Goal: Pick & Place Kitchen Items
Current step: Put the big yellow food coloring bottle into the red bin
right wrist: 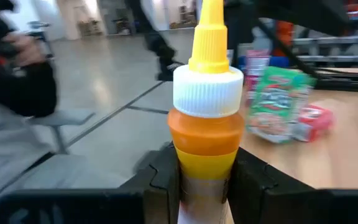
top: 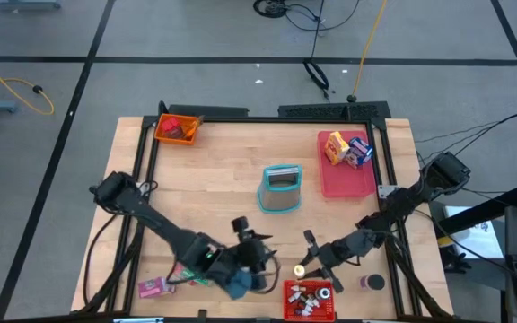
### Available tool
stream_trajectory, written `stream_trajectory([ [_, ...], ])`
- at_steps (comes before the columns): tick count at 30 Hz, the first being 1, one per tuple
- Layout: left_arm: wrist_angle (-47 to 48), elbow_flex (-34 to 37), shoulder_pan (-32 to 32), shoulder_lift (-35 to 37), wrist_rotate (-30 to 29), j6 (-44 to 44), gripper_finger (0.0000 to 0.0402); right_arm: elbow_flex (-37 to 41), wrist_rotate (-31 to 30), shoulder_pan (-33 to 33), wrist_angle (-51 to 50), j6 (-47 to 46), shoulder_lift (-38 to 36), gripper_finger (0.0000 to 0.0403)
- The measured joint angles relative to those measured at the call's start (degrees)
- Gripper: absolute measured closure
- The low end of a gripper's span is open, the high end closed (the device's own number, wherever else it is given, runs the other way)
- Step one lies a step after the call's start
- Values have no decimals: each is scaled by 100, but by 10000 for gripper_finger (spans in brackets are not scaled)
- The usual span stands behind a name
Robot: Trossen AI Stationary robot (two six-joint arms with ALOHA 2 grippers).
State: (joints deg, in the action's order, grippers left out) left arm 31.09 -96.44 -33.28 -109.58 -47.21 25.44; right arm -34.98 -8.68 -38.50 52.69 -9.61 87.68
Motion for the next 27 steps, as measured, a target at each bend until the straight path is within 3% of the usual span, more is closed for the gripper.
stream_trajectory([
  [13,339,13,-96,31,-142,339,218,-211,-188,-763,-196,-126,71,319],
  [23,307,11,-38,31,-124,375,218,-528,-1710,-1849,-235,279,427,319],
  [27,333,11,-50,31,-109,431,218,-582,-2197,-2105,-287,46,509,319],
])
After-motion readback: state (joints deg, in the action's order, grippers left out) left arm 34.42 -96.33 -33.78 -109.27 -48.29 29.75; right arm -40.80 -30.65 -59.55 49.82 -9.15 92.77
